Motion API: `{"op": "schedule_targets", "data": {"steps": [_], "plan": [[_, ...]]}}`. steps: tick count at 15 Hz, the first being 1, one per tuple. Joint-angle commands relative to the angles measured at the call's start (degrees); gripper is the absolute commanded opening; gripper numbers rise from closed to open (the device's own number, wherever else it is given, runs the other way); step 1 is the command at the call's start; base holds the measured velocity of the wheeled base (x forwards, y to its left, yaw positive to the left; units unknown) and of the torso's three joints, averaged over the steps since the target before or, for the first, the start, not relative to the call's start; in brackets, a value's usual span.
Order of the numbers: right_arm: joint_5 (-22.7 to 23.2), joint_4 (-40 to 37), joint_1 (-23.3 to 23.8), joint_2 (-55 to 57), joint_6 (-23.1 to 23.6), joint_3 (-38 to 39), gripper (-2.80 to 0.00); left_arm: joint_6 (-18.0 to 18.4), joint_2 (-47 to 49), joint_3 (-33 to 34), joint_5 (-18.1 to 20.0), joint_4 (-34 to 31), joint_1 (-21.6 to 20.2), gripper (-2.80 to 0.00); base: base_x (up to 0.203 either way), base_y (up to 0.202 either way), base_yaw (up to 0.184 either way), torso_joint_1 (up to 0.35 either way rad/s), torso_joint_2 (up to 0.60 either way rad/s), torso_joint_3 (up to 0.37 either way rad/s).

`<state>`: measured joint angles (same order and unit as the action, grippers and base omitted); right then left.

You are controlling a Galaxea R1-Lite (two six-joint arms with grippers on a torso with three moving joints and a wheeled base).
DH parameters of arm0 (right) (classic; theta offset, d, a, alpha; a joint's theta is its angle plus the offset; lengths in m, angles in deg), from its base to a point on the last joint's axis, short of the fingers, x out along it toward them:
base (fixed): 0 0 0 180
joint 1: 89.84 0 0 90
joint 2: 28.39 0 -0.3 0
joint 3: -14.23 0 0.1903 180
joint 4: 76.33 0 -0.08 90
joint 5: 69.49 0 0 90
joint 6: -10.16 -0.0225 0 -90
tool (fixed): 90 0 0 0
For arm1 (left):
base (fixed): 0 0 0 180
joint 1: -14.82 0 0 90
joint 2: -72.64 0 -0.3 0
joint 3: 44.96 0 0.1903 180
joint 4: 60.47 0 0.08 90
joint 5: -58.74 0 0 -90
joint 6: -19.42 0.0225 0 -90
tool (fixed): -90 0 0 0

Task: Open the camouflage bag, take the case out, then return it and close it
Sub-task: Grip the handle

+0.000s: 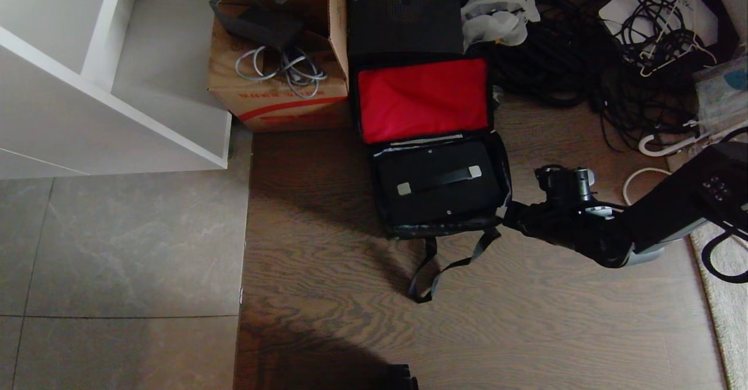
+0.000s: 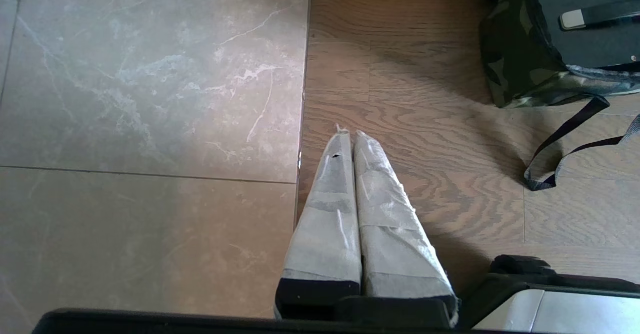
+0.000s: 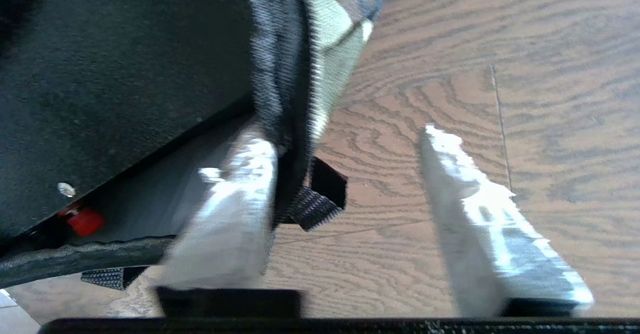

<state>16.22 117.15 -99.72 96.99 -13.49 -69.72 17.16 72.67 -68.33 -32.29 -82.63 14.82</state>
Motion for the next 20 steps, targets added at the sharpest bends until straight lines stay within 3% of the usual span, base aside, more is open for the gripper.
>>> {"op": "schedule_targets", "data": {"steps": [1,5,8,17,20], "plan": [[-0.02,0.42,-0.16,0.3,-0.08,-0.15,-2.8,-0.03,-0.03,0.62,-0.02,0.02,0.0,-2.8,0.0,0.0,0.0,0.0,0.0,0.0],[0.21,-0.26,-0.51,-1.43,-0.64,0.85,-2.8,-0.03,-0.02,0.53,-0.02,0.02,0.0,-2.8,0.0,0.0,0.0,0.0,0.0,0.0],[1.84,-4.96,-1.71,-4.43,-0.96,4.51,-2.8,-0.03,-0.02,0.53,-0.02,0.02,0.0,-2.8,0.0,0.0,0.0,0.0,0.0,0.0],[1.37,-5.04,-3.57,-8.23,-2.63,10.74,-2.8,-0.03,-0.02,0.53,-0.02,0.03,0.0,-2.8,0.0,0.0,0.0,0.0,0.0,0.0],[1.61,-4.62,-3.68,-6.79,-2.92,9.51,-2.8,-0.03,-0.02,0.53,-0.02,0.02,0.0,-2.8,0.0,0.0,0.0,0.0,0.0,0.0]]}}
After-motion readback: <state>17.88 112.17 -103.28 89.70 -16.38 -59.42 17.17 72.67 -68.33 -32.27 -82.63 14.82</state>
